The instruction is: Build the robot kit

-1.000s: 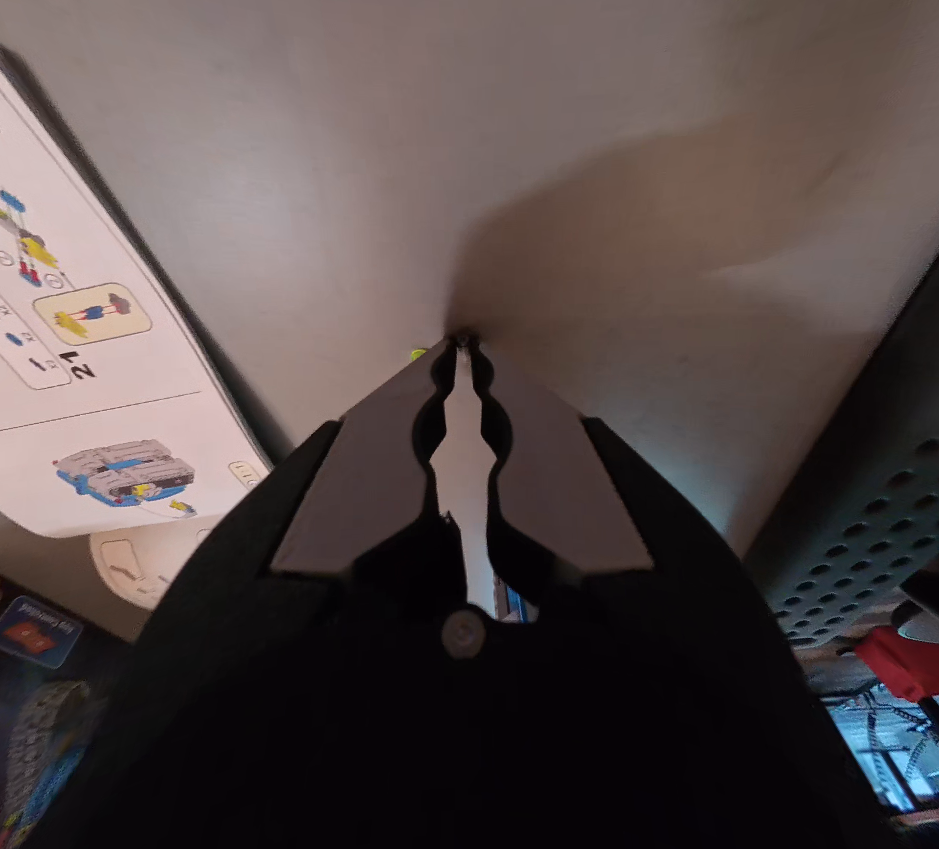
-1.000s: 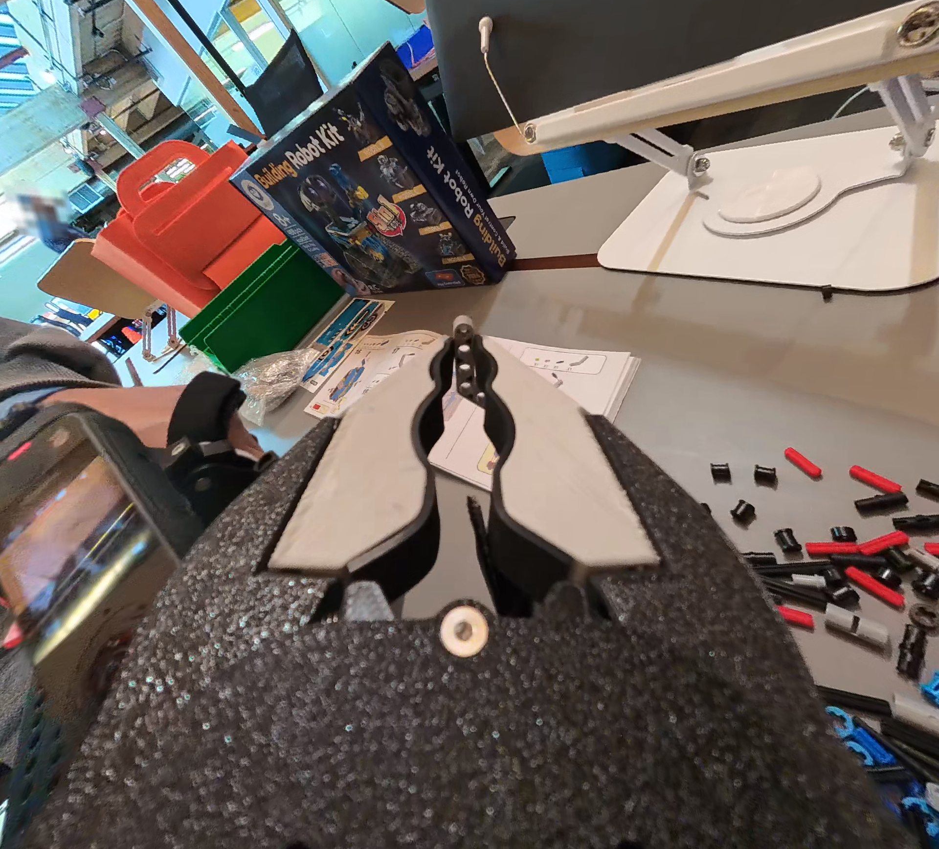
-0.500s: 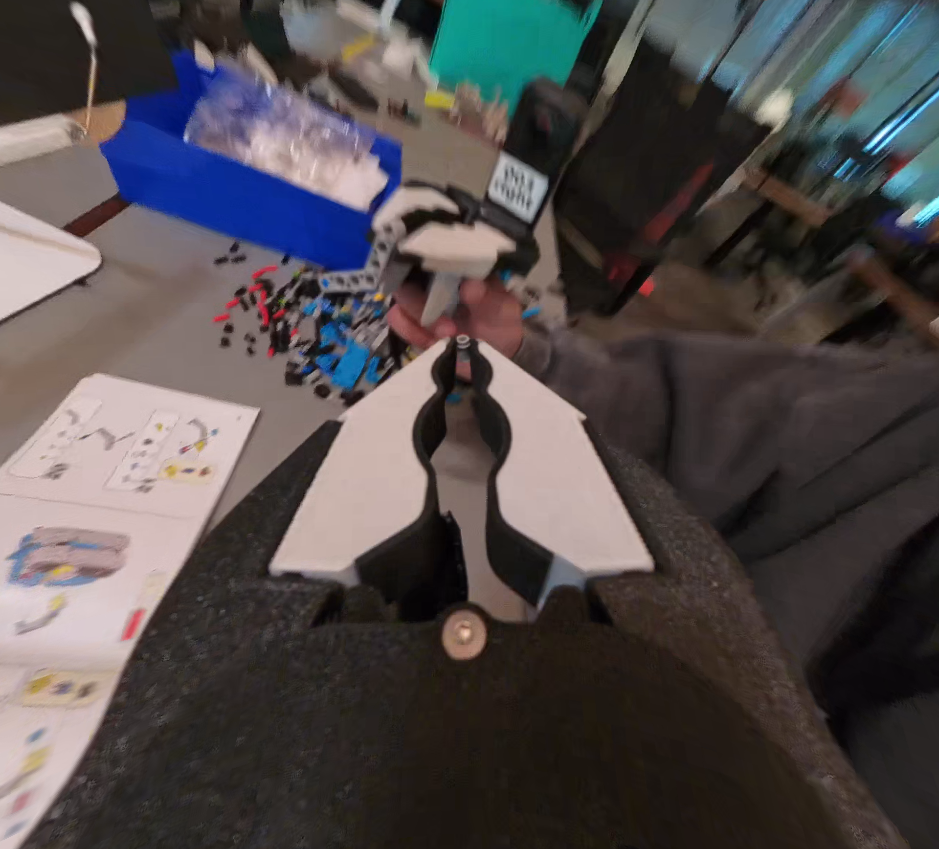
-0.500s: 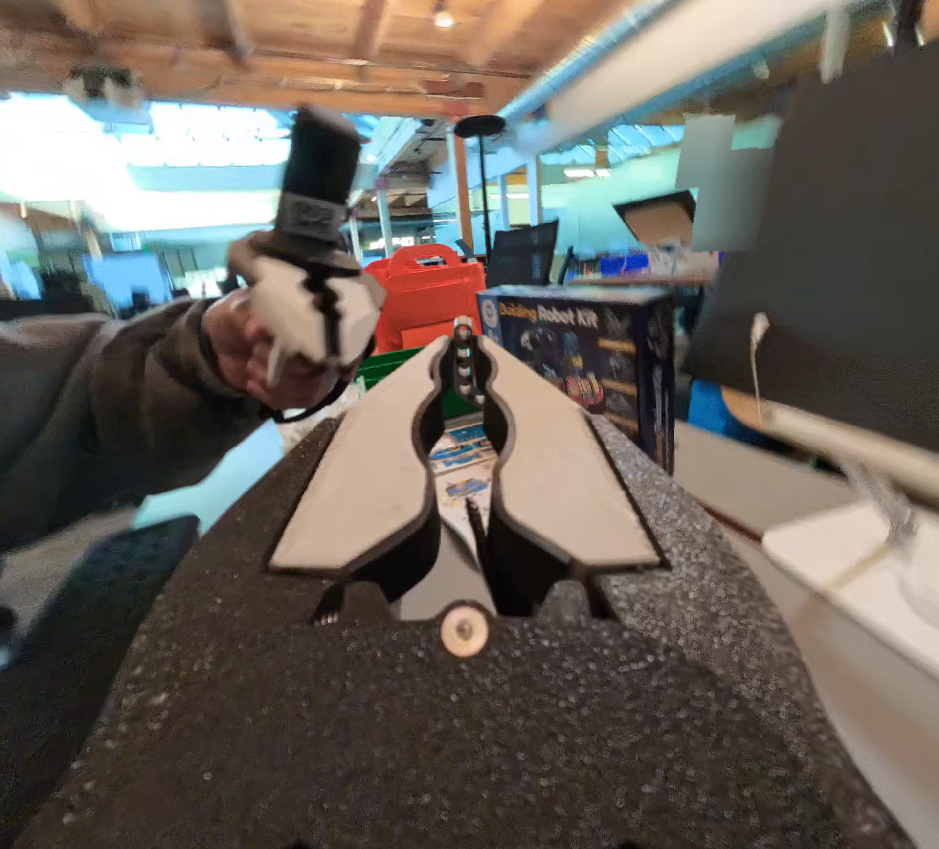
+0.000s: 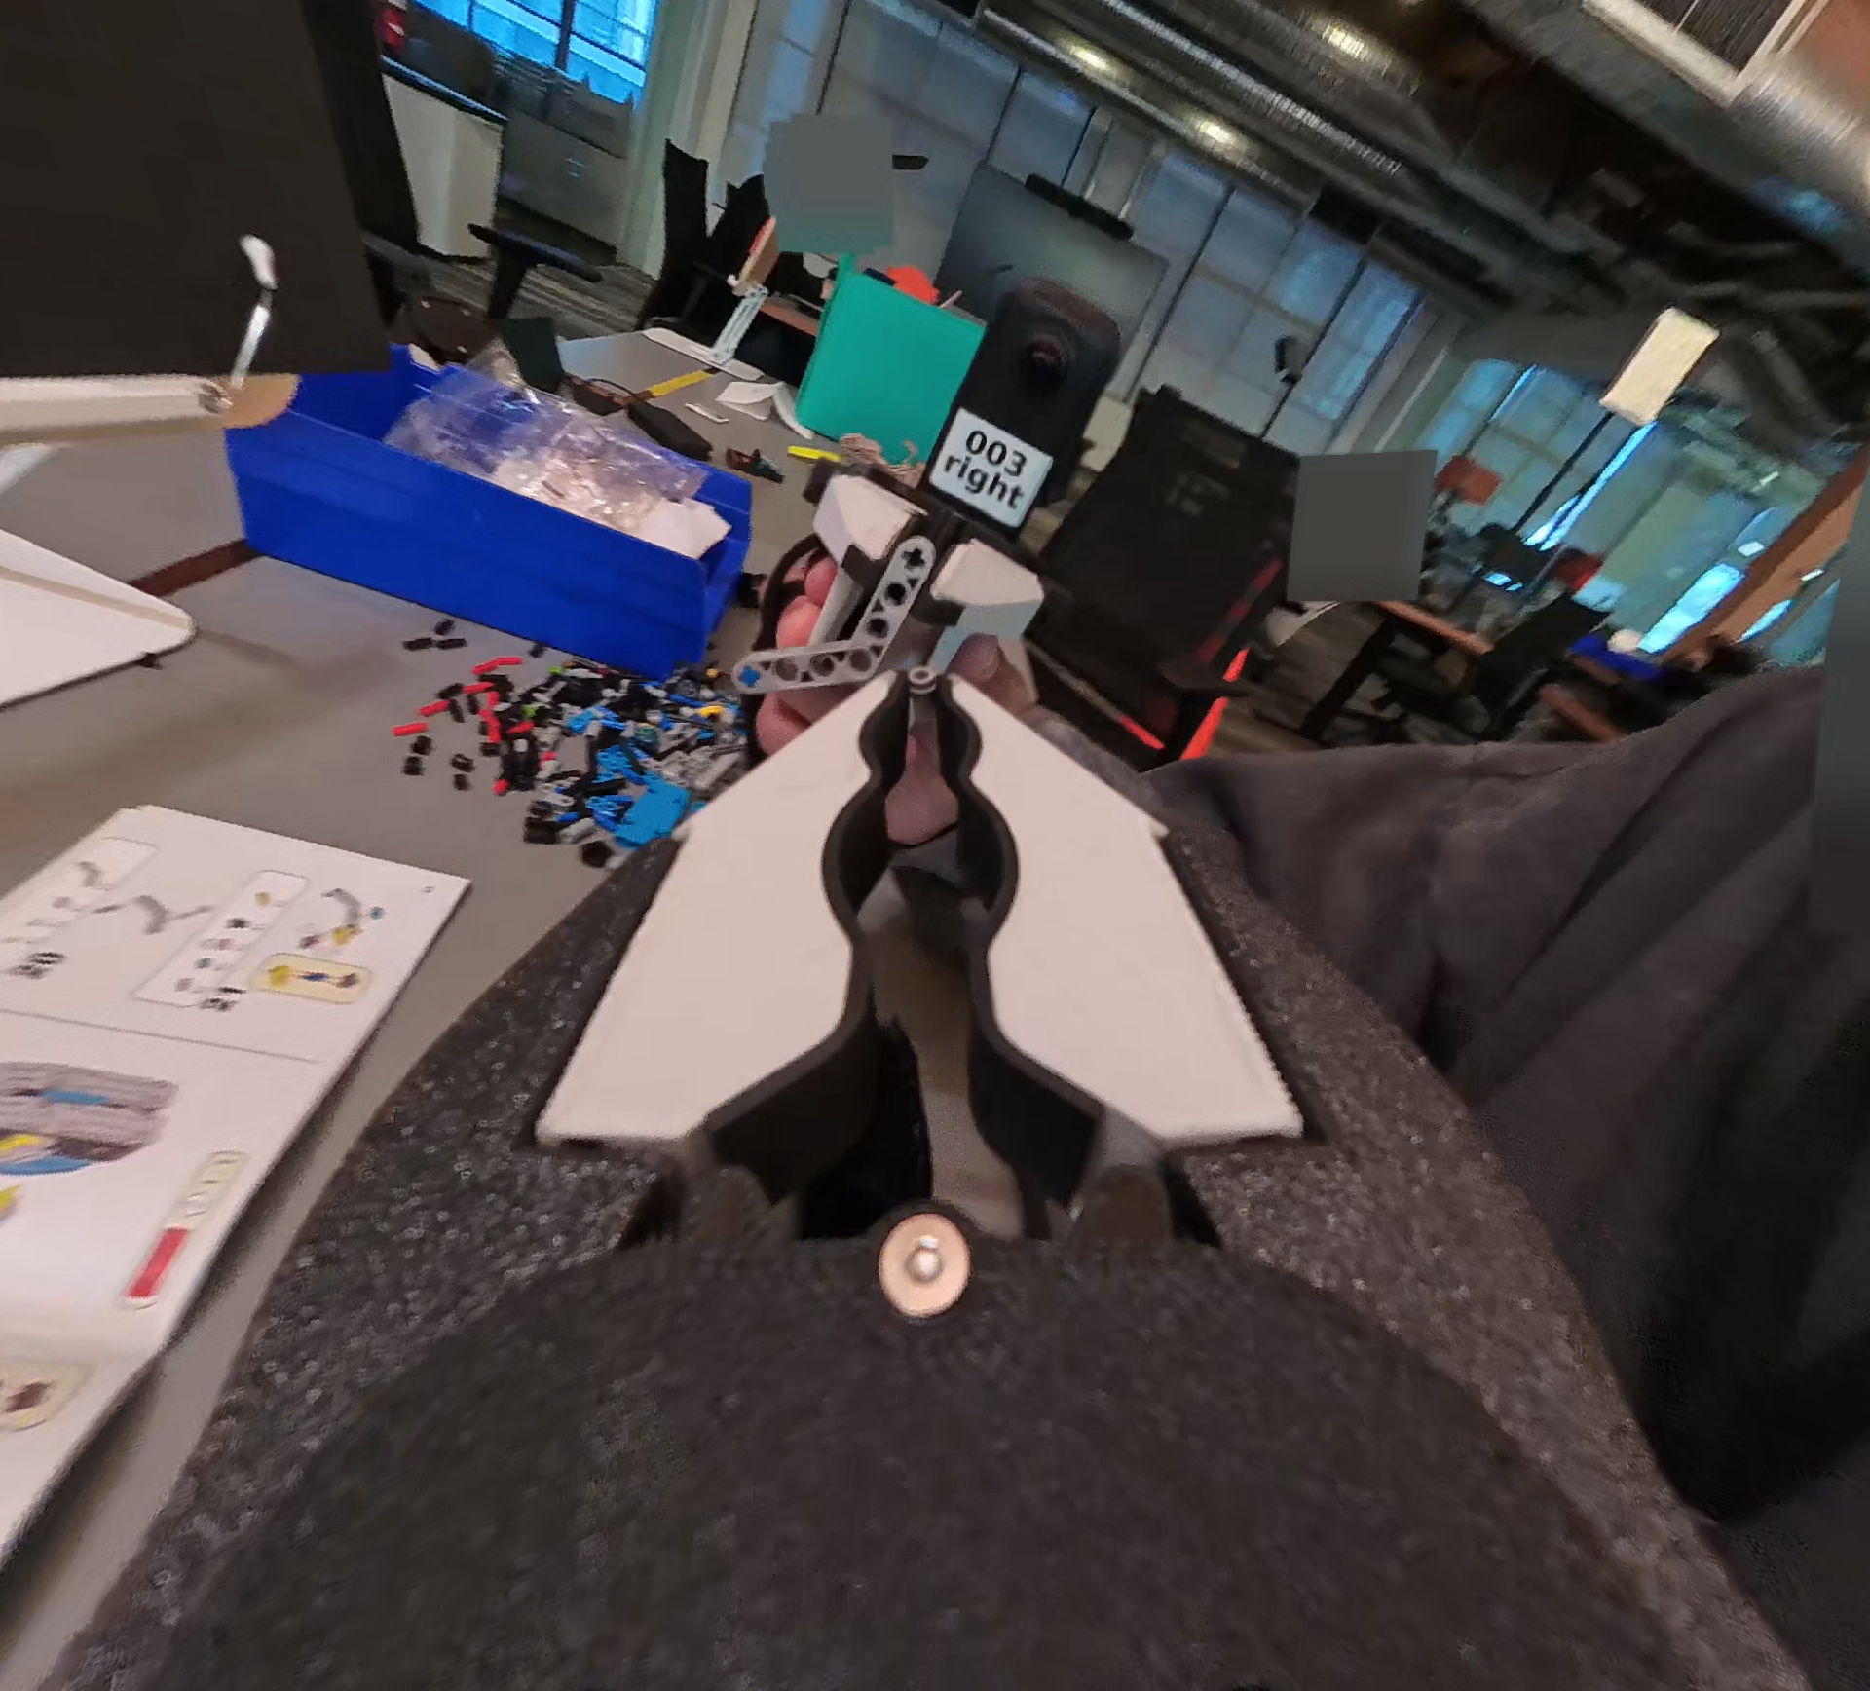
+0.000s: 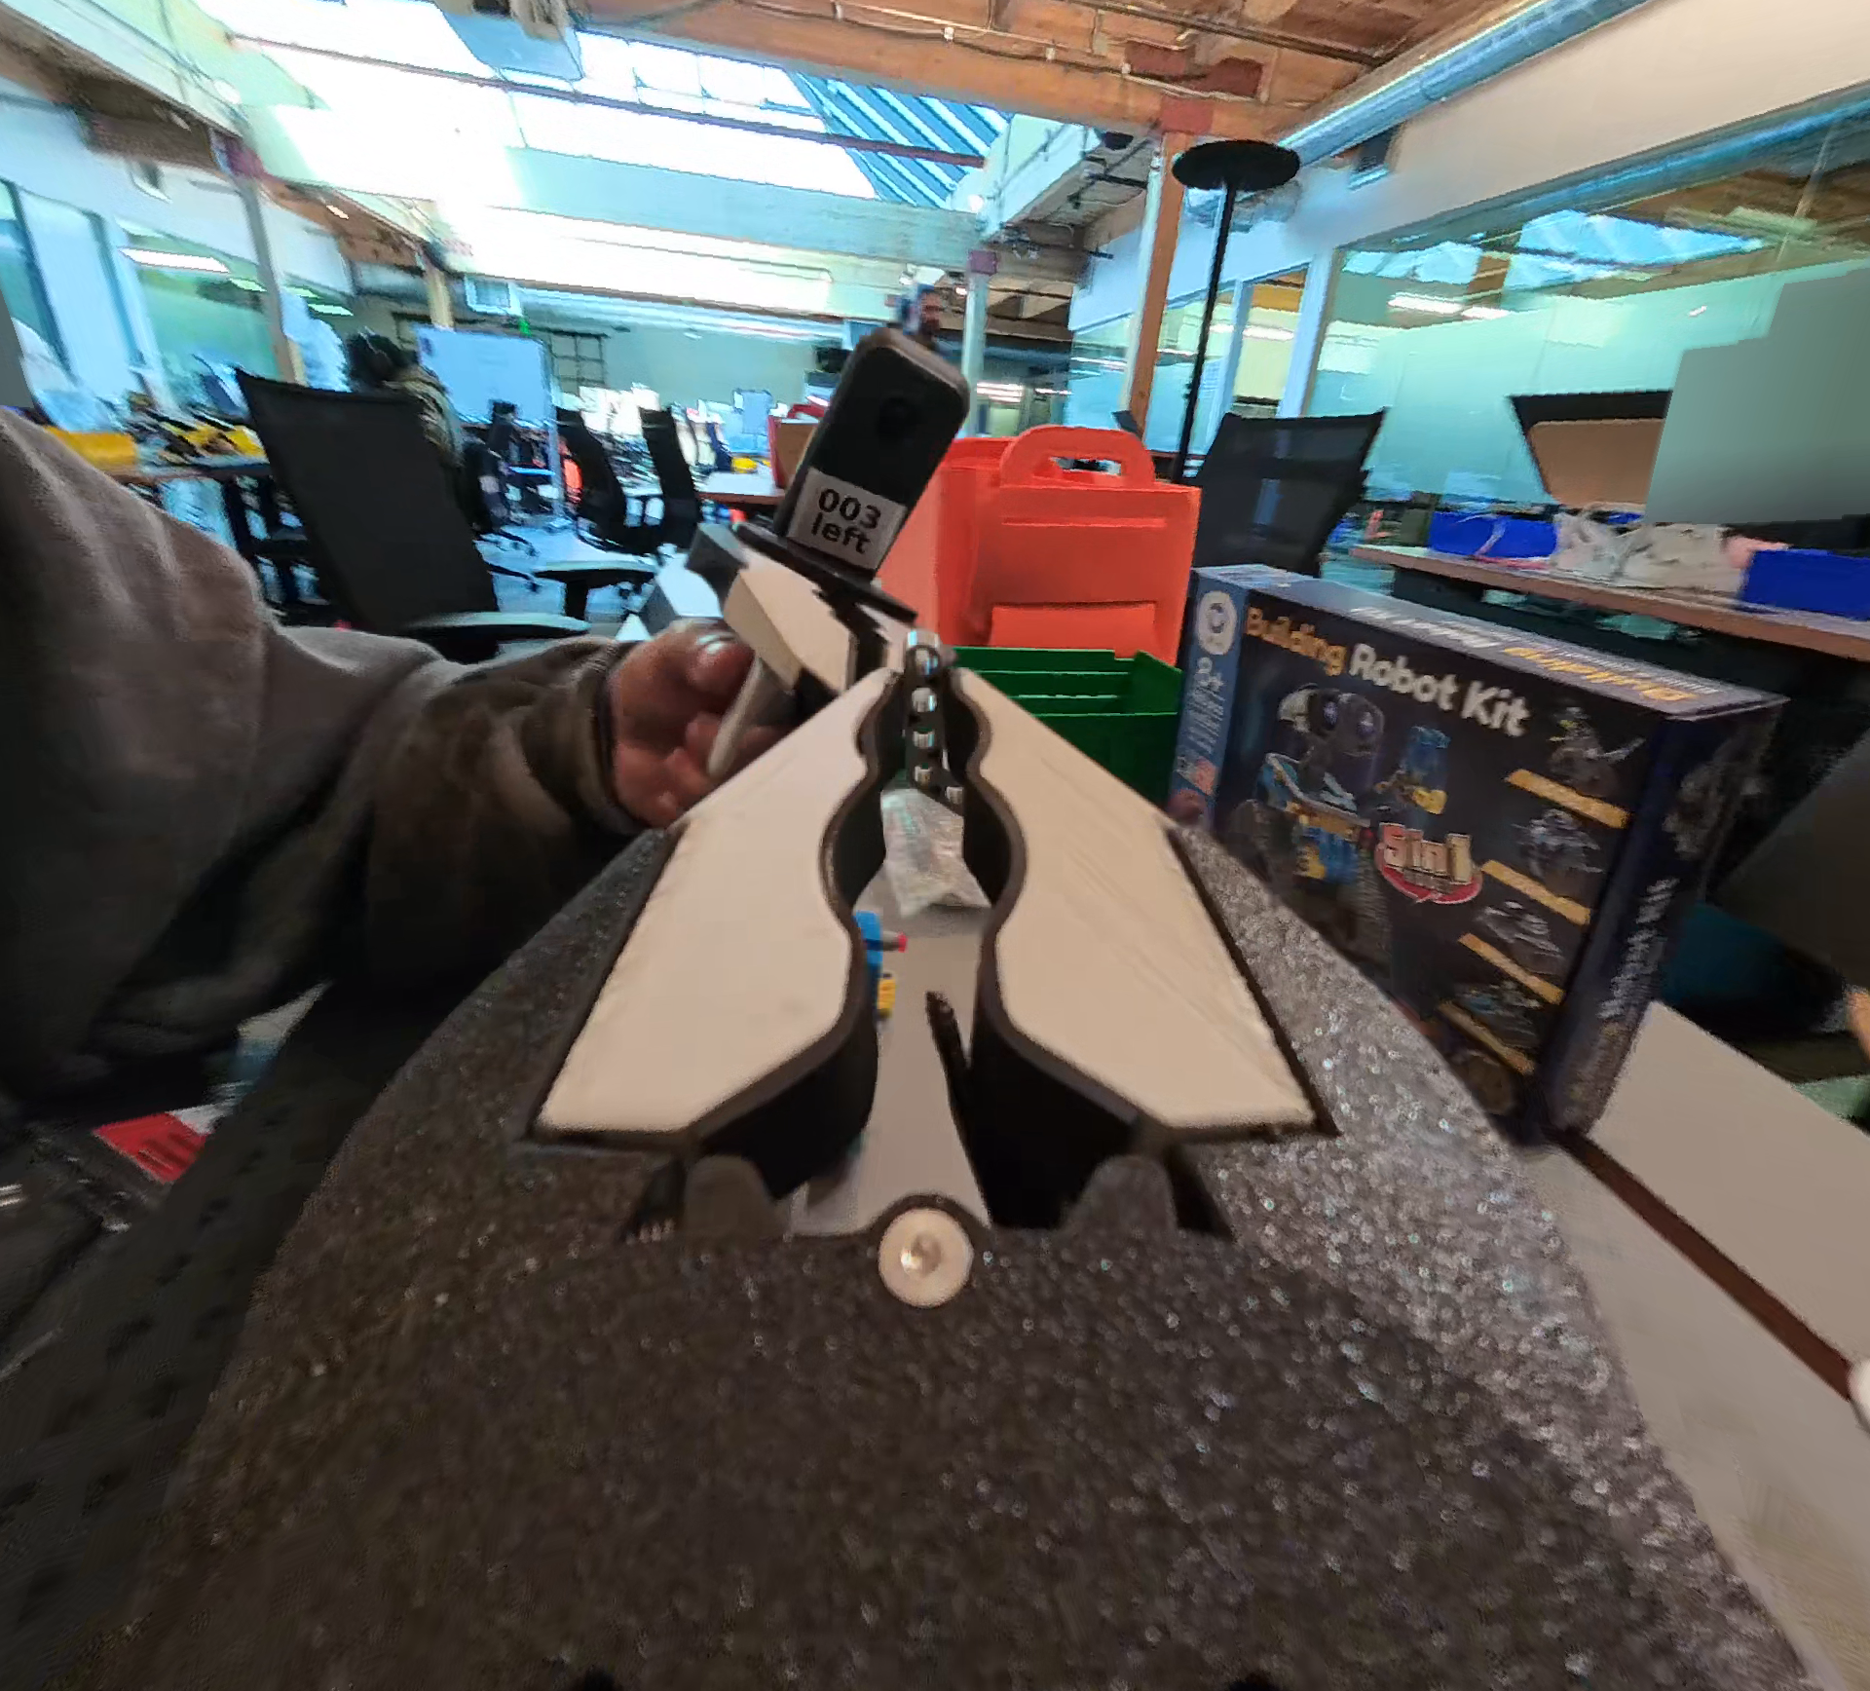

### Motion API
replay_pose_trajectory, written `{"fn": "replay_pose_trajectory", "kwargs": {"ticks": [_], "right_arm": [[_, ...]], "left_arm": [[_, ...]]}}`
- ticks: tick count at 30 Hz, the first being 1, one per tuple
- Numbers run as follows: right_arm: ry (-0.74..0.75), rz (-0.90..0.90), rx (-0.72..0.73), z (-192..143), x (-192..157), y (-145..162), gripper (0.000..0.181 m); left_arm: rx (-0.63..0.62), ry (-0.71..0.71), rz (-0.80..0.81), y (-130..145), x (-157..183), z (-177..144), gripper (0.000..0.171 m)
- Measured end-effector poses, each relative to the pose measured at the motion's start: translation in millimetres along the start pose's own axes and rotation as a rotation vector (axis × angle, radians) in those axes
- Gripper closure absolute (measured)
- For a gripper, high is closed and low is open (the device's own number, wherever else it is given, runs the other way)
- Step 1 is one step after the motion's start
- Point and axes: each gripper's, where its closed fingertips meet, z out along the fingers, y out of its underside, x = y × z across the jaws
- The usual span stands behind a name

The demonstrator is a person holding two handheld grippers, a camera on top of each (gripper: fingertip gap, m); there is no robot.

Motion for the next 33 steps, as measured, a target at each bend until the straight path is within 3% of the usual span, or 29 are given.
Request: {"fn": "replay_pose_trajectory", "kwargs": {"ticks": [4, 8, 15, 20, 33], "right_arm": [[-0.002, 0.055, -0.013, -1, 3, 7, 0.175], [0.010, 0.020, -0.078, 8, -11, 24, 0.174], [0.078, -0.148, -0.208, 22, -26, 38, 0.175], [0.107, -0.375, -0.363, 30, -35, 60, 0.174], [0.076, -0.413, -0.428, 32, -40, 73, 0.174]], "left_arm": [[-0.005, -0.120, 0.198, 1, -7, -6, 0.167], [-0.086, -0.260, 0.429, 15, -13, -16, 0.167], [-0.113, -0.300, 0.676, 33, -7, -37, 0.167], [-0.159, -0.318, 0.754, 47, -9, -42, 0.167], [-0.164, -0.286, 0.760, 54, -3, -45, 0.167]]}}
